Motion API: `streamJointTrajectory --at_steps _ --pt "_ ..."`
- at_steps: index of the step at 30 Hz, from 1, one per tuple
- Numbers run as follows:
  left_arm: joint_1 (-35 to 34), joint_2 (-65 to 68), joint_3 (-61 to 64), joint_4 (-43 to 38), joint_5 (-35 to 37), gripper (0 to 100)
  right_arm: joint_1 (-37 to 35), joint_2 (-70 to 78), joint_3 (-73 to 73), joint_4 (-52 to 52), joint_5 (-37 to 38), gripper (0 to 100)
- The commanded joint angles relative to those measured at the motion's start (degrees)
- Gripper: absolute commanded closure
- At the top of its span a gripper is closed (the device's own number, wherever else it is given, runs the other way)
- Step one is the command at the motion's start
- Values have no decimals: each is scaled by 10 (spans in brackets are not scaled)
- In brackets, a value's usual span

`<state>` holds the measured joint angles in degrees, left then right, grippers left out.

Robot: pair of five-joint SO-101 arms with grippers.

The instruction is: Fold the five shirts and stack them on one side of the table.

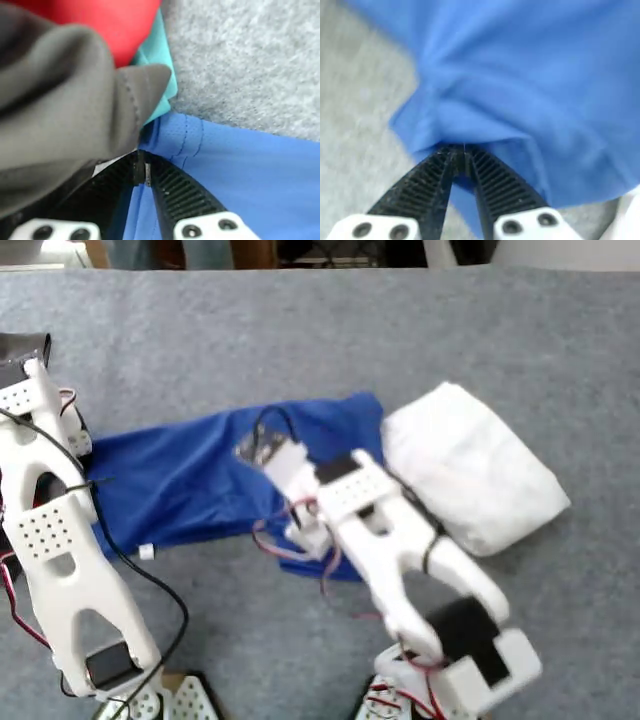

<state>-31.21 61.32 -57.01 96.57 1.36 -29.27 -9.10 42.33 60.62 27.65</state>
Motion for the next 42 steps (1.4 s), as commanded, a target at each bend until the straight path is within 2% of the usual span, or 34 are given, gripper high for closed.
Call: streamJointTrajectory --at_steps 1,7,12,15,21,29,36,40,42 --pt "-1 31 -67 18 2 970 -5 -106 73 0 34 984" --pt "-1 55 -105 33 2 970 73 -173 -13 -2 33 983" --pt "-1 55 -104 33 2 970 85 -52 -93 -57 27 983" --pt "-1 55 -104 33 2 970 96 39 -121 -108 -23 983" --pt "-3 56 -104 33 2 970 63 130 -139 -86 -33 984" --pt "-3 56 -104 33 2 970 40 17 -7 -78 -31 984" --pt "-3 56 -104 33 2 970 13 -99 168 -79 24 984" --pt "-2 56 -104 33 2 970 -37 -147 174 -47 28 984" --pt "-2 56 -104 33 2 970 -34 -167 146 -28 28 984"
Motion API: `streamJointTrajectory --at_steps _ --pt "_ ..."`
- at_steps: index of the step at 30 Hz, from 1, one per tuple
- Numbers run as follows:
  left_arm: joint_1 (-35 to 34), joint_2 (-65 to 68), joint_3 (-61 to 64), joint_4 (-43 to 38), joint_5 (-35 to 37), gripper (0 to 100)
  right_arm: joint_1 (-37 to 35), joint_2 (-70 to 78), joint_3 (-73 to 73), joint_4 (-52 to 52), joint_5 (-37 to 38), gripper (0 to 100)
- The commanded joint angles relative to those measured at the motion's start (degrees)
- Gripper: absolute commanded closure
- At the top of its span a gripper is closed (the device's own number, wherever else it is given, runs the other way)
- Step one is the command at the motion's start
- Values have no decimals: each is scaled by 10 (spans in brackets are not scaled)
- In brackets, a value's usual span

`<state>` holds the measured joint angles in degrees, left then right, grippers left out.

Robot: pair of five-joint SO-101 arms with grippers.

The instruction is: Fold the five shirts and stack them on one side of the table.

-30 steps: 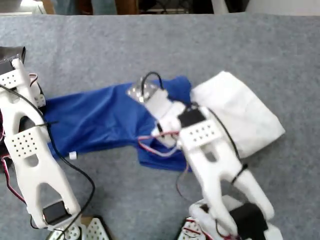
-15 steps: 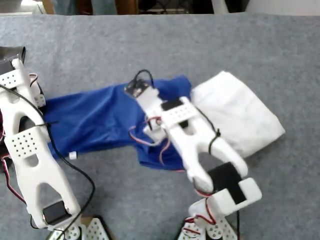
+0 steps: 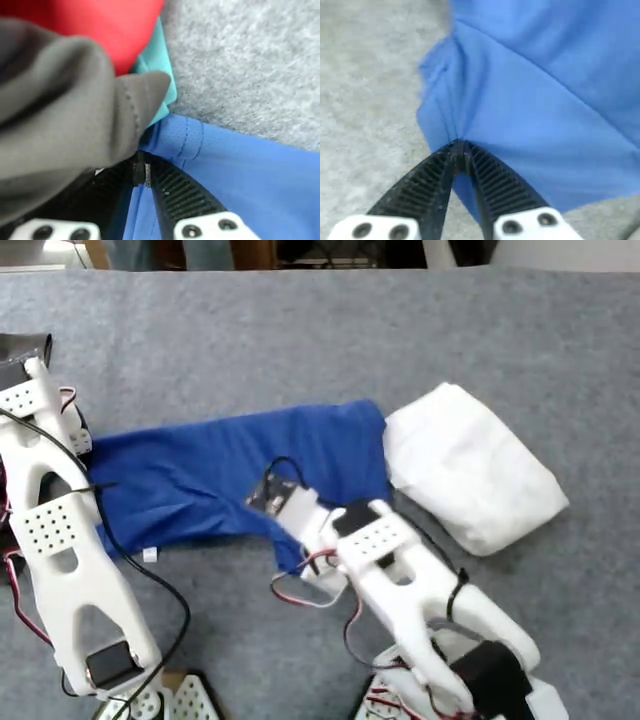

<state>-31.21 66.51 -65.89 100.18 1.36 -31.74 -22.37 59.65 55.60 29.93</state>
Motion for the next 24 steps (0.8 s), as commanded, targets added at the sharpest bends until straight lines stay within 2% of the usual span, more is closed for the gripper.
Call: streamJointTrajectory --at_steps 1,10,14,16,24 --pt "-2 4 -15 -3 2 970 4 -42 -44 26 7 984" --pt "-5 2 -19 -3 2 970 210 20 -261 4 69 983" --pt "-6 -4 -25 1 -4 970 229 144 -407 -11 63 983" --pt "-6 -25 -36 9 -41 971 236 221 -487 -6 45 983" --pt "-1 -122 16 6 -55 971 243 516 -829 87 8 983"
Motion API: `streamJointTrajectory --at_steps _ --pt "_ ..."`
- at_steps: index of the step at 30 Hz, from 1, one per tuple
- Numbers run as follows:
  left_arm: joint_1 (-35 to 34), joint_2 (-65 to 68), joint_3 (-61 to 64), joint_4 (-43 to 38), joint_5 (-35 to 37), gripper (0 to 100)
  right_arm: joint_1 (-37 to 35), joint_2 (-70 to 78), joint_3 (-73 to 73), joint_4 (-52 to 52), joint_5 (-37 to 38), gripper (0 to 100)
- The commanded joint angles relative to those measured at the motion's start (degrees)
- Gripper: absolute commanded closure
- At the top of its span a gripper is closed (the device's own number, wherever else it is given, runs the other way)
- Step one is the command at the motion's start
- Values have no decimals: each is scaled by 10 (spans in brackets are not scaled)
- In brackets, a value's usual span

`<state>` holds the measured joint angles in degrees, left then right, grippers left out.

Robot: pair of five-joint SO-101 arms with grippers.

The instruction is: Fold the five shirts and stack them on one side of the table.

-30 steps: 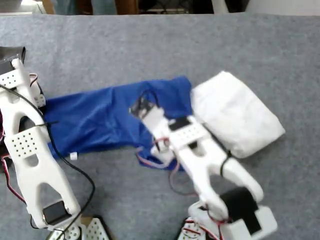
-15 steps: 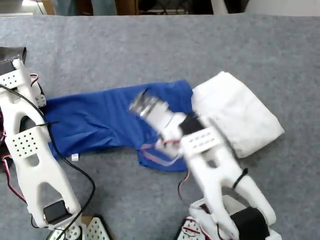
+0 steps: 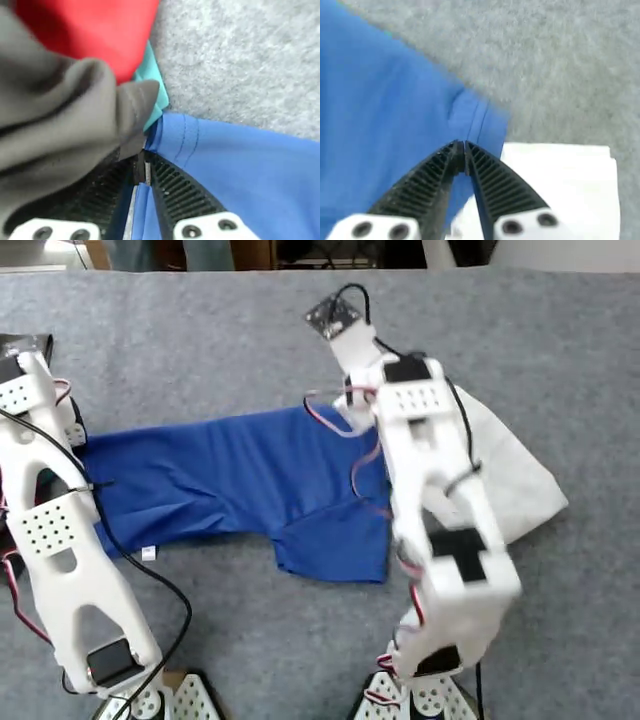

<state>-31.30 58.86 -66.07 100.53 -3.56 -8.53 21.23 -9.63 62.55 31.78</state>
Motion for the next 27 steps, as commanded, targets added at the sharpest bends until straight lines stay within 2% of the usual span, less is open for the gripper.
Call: streamJointTrajectory --at_steps 1,5,10,20,24,27 --pt "0 -44 34 3 -6 970 19 118 -168 20 -10 983" --pt "-6 -32 83 3 -6 970 52 262 -303 59 -6 983" --pt "-14 11 87 -12 -6 970 81 399 -484 116 -6 983" --pt "-41 35 28 4 -9 970 64 538 -836 248 -4 983" --pt "-38 -25 22 5 -19 971 53 524 -861 307 24 984" --pt "-19 -103 66 5 -25 971 55 500 -862 321 -17 984"
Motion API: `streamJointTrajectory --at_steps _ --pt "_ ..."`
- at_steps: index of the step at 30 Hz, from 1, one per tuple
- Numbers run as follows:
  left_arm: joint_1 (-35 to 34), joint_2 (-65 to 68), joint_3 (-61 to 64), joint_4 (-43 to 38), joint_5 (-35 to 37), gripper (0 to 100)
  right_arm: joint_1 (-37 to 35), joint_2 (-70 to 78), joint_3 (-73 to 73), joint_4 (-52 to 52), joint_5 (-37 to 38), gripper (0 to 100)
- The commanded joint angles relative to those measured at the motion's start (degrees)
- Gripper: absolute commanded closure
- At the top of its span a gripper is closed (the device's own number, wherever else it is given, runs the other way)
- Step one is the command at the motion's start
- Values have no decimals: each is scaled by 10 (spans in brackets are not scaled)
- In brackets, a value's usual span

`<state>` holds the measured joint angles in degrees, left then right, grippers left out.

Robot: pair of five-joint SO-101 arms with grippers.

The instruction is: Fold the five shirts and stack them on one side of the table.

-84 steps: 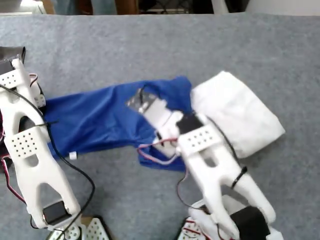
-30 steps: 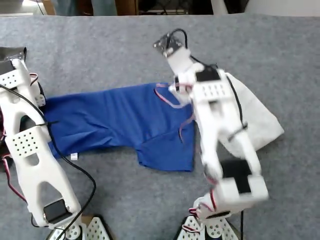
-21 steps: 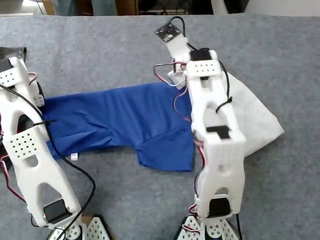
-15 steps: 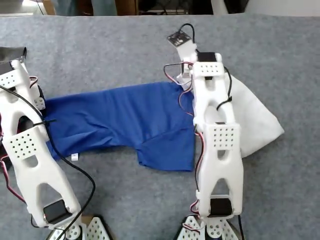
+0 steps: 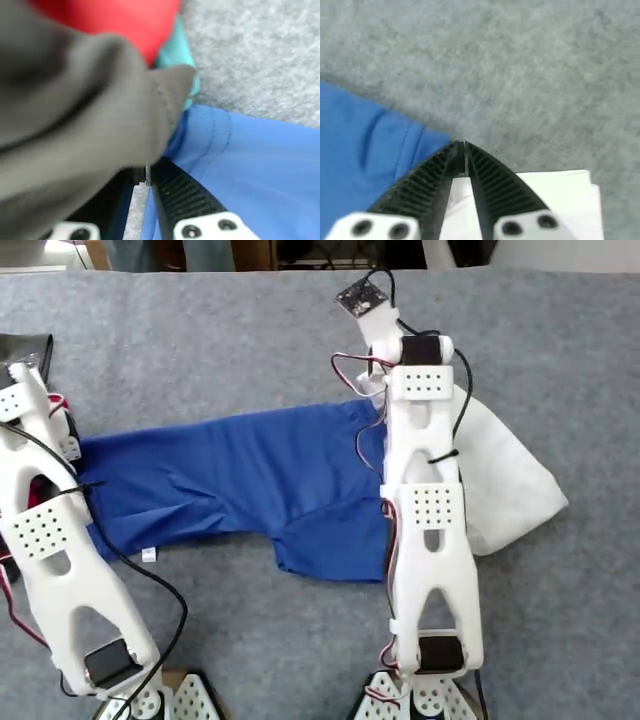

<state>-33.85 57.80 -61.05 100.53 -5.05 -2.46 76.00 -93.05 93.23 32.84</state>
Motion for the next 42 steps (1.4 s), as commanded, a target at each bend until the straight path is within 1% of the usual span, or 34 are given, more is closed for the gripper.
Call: streamJointTrajectory --at_steps 1,7,10,13,15,20,23,26,29,33,36,39,42 --pt "14 -120 37 5 -20 971 -4 -58 -29 16 -37 984" --pt "61 -298 213 5 -30 971 4 -143 -28 67 -46 984" --pt "79 -372 313 3 -27 971 -1 -190 -27 81 -91 984" --pt "102 -432 428 -5 -27 971 -7 -246 2 84 -116 984" --pt "111 -468 513 -41 -27 971 -18 -291 79 84 -120 984" --pt "109 -578 711 -129 -31 971 -49 -460 395 76 -127 984" --pt "109 -630 815 -179 -32 971 -52 -547 564 13 -127 984" --pt "109 -647 894 -219 -32 971 -54 -600 705 -55 -129 984" --pt "102 -636 927 -236 -32 970 -69 -620 831 -100 -131 984" --pt "64 -606 924 -260 -39 970 -77 -634 955 -191 -128 984" --pt "40 -565 908 -275 -91 970 -69 -626 996 -227 -127 984" --pt "15 -499 878 -279 -140 970 -37 -614 1009 -229 -126 984" --pt "-6 -424 840 -266 -155 970 -5 -597 1007 -230 -103 984"
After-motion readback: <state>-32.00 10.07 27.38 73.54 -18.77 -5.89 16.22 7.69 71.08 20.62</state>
